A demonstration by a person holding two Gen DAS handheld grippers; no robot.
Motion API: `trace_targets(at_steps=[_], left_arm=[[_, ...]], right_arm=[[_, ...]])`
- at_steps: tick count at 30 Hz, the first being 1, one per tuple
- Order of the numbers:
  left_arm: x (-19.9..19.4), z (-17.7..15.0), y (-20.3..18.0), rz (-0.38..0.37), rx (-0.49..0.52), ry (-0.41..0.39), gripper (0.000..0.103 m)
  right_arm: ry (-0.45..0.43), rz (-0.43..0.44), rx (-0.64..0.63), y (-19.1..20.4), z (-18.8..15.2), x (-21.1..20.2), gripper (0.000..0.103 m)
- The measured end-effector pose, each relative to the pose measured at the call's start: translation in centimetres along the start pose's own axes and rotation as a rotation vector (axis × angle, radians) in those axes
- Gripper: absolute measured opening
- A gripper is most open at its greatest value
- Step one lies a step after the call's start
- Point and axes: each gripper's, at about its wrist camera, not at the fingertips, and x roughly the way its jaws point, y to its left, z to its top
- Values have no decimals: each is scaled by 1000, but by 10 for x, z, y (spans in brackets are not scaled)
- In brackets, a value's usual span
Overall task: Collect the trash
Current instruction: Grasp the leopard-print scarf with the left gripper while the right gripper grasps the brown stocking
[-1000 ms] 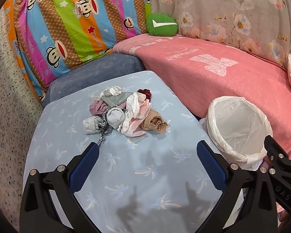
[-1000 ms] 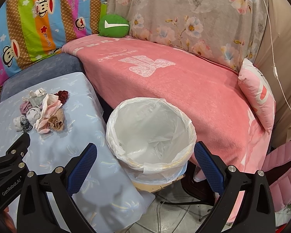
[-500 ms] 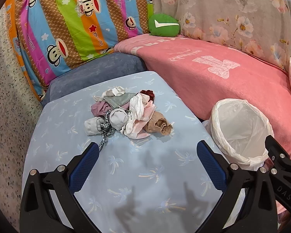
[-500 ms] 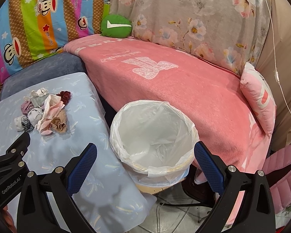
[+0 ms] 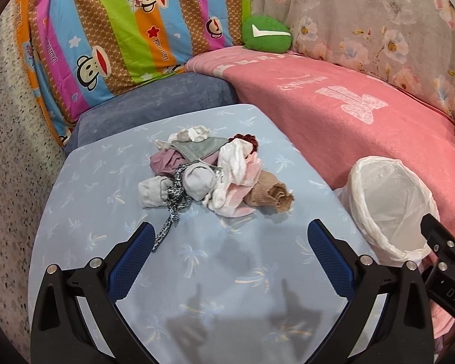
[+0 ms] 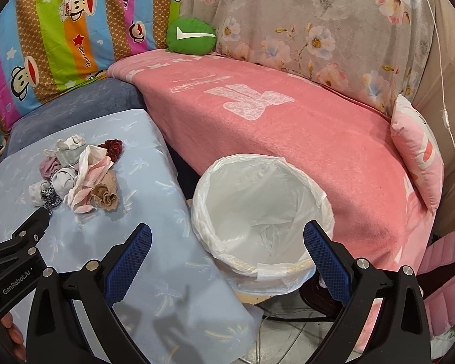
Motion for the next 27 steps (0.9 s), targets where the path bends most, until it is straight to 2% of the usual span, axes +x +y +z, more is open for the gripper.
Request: trace_targets(at_steps=[10,17,27], left_arm=[[38,-2,56,89,-73,41,96],[63,-5,90,64,-133,67,96],[104,-3,112,23,-176,127,96]], right_arm=[[-13,68,-25,43,11,18,98],[-5,118,-55,77,19,39,98],[39,152,-79,117,27,84,94]])
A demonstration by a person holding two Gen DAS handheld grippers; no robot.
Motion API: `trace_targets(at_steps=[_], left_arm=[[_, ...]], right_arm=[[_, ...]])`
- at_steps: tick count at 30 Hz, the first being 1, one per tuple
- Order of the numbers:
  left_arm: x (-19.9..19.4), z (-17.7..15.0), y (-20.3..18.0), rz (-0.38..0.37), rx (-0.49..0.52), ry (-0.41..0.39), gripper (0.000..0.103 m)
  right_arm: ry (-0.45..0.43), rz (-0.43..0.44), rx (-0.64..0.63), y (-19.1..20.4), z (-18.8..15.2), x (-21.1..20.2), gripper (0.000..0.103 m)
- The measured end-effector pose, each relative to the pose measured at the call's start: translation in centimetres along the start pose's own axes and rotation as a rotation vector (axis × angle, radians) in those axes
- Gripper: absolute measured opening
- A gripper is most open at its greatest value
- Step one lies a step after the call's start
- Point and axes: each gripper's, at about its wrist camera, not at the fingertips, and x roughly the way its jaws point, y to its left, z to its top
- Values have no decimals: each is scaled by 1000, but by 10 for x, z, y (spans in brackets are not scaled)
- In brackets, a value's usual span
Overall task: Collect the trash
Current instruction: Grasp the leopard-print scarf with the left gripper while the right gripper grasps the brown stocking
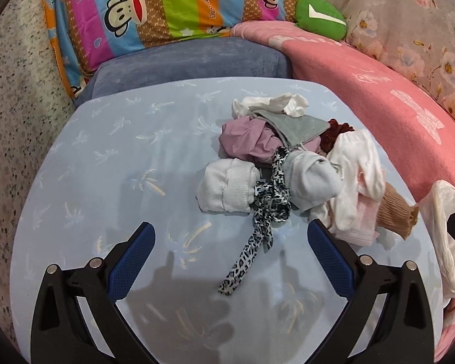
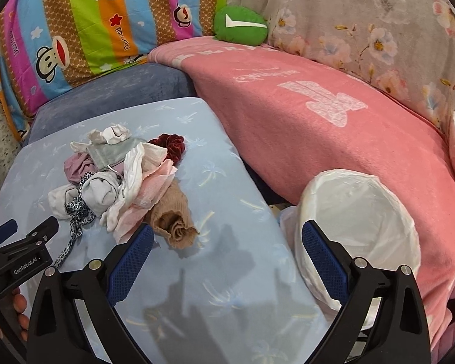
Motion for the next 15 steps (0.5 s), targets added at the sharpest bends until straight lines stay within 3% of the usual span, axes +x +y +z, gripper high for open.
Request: trace_targets(at_steps=[5,10,15], left_arm=[[17,6,5,-9,-27,24,95],[35,9,6,-59,-51,72,72],[43,7,9,-100,-73,104,55]], right_arm=[[32,21,2,11,3,21,86],[75,45,2,20,3,43,73],[112,76,-9,27,-2,59,48]])
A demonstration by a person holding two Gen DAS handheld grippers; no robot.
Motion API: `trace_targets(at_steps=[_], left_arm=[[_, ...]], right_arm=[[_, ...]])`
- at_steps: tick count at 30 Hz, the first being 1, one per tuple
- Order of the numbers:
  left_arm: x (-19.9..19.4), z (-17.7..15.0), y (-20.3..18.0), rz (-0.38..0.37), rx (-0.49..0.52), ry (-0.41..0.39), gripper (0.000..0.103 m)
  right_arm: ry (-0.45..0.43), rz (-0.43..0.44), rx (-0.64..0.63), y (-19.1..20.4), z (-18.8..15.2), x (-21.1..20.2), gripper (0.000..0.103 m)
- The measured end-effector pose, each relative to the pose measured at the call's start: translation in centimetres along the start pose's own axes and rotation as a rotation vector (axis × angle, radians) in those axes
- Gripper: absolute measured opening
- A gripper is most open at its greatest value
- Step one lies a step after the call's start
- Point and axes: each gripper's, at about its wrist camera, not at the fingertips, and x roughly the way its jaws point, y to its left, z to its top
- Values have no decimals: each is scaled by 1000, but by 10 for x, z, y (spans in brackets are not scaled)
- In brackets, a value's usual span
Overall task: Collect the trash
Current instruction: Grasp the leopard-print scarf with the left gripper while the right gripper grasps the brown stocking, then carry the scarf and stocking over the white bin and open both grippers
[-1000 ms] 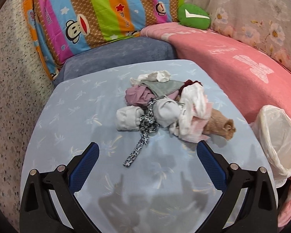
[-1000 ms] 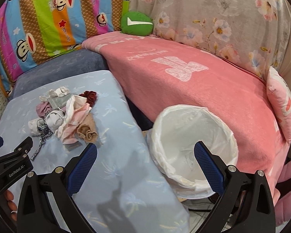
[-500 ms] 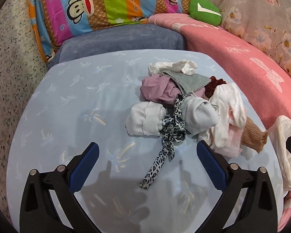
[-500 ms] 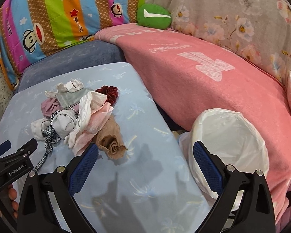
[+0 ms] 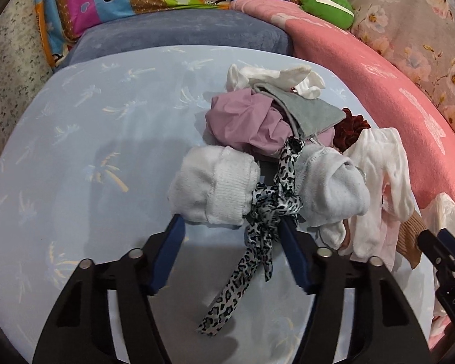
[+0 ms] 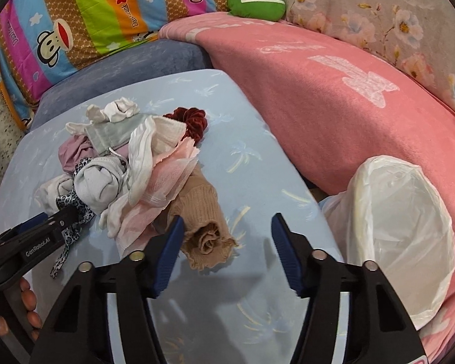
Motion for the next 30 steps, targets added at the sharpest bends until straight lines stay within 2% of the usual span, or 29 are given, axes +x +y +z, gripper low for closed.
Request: trace_targets(at_steps=[2,3,4,5,6,7,19,23,30], left_arm=[[1,0,-1,-15,-1,9,46],[0,-1,-1,-23,0,10,36],[-1,-2,-2,-34,4,14,28],[-2,-3,-2,-40,7,17,25],[-4,-5,-2,-52,11,17,13],[-5,-5,-3,-57,17,21,12],[-53,-9,-17,-100,37,-38,11],[-72,-2,-32,-117,59,-71,11],[-109,3,-67,-196,119,-134,11]], right_arm=[[19,21,2,1,-1,5,35],[26,35,5,2,-2,7,27],[30,45,7,2,-3,8,23],[33,51,8,2,-4,8,16],[34,59,8,3,-5,7,11],[34,64,8,3,-5,7,10],[-70,125,33,-5,2,-49,6],[-122,133,50,-16,6,-75,5],[-211,129,83,-44,13,-118,5]])
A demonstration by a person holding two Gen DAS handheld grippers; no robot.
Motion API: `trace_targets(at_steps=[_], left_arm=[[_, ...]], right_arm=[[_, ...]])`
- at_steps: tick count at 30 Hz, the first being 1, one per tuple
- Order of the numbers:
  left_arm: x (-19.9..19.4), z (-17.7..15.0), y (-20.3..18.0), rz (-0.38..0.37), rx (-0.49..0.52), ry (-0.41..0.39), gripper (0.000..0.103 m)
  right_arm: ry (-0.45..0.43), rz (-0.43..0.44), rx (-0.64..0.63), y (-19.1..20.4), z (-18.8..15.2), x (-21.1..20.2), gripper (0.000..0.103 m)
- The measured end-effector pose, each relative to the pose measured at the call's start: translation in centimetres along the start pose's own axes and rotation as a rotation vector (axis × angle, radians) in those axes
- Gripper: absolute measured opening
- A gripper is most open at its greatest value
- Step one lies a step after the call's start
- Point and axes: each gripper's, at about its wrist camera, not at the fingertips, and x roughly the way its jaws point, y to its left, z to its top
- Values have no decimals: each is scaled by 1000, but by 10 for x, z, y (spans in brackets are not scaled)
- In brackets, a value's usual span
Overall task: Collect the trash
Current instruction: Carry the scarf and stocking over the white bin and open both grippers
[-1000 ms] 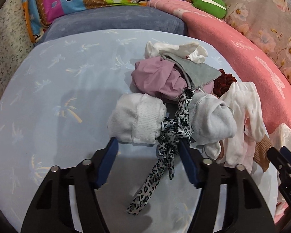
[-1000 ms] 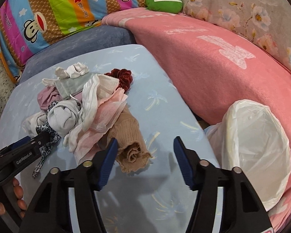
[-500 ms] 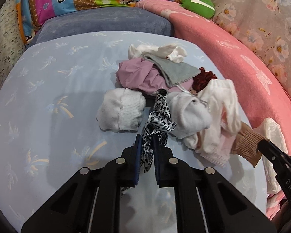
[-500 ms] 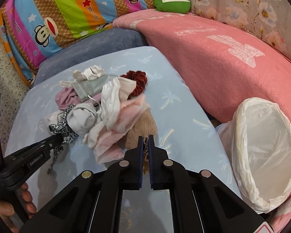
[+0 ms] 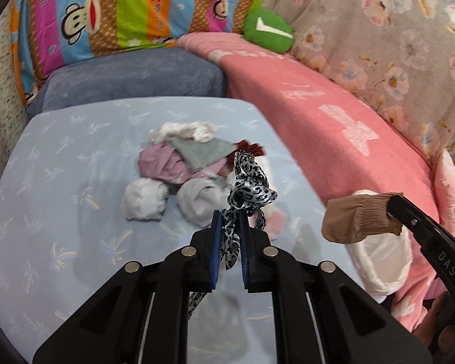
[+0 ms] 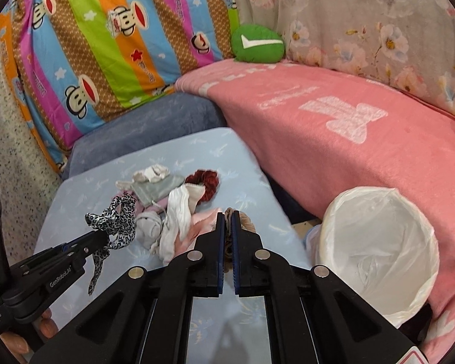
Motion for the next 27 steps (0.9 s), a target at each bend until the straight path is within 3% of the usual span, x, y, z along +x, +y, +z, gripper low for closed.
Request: trace_targets(at_steps=[13,27], left_arm=[[-10,7,-90,-156,166,-34,11],[14,-9,-184,-265,311,14,11]], right_arm=[[-141,-90,80,-75,20,-66,5],[-152,-196,197,-162,7,-80,5]])
